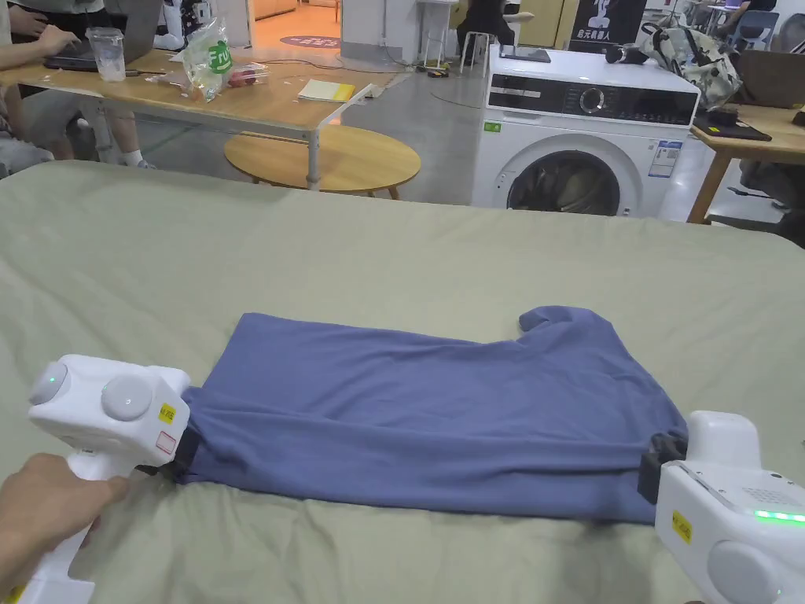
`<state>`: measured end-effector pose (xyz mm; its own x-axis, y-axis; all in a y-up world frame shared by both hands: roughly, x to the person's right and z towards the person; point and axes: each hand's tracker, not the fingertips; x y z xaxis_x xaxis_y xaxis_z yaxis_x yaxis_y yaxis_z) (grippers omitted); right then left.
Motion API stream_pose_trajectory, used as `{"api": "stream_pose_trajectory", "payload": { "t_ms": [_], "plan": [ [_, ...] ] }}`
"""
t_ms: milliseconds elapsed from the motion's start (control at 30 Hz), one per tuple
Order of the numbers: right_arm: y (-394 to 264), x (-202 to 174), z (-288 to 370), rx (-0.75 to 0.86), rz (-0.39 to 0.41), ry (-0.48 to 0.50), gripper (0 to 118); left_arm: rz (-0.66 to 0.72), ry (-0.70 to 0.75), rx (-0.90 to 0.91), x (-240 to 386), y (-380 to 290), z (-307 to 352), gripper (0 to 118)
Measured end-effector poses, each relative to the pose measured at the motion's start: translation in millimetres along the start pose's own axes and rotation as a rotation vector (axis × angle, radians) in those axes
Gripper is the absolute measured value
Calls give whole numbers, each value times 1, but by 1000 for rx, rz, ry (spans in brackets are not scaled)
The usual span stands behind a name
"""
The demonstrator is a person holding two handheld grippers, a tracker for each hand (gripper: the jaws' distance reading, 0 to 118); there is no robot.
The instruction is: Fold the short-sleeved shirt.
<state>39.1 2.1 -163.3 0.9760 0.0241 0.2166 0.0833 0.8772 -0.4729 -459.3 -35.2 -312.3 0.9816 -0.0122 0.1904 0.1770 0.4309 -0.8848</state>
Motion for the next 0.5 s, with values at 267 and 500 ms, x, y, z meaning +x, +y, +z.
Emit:
{"api": "stream_pose_trajectory", "payload": {
  "t_ms": [267, 500],
  "plan": [
    [23, 61, -29, -221, -12, -16, 25, 120, -112, 153, -28, -30, 29, 0],
    [1, 80, -82, -440, -8, -4, 57, 155, -139, 167, -35, -37, 22, 0]
  ]
}}
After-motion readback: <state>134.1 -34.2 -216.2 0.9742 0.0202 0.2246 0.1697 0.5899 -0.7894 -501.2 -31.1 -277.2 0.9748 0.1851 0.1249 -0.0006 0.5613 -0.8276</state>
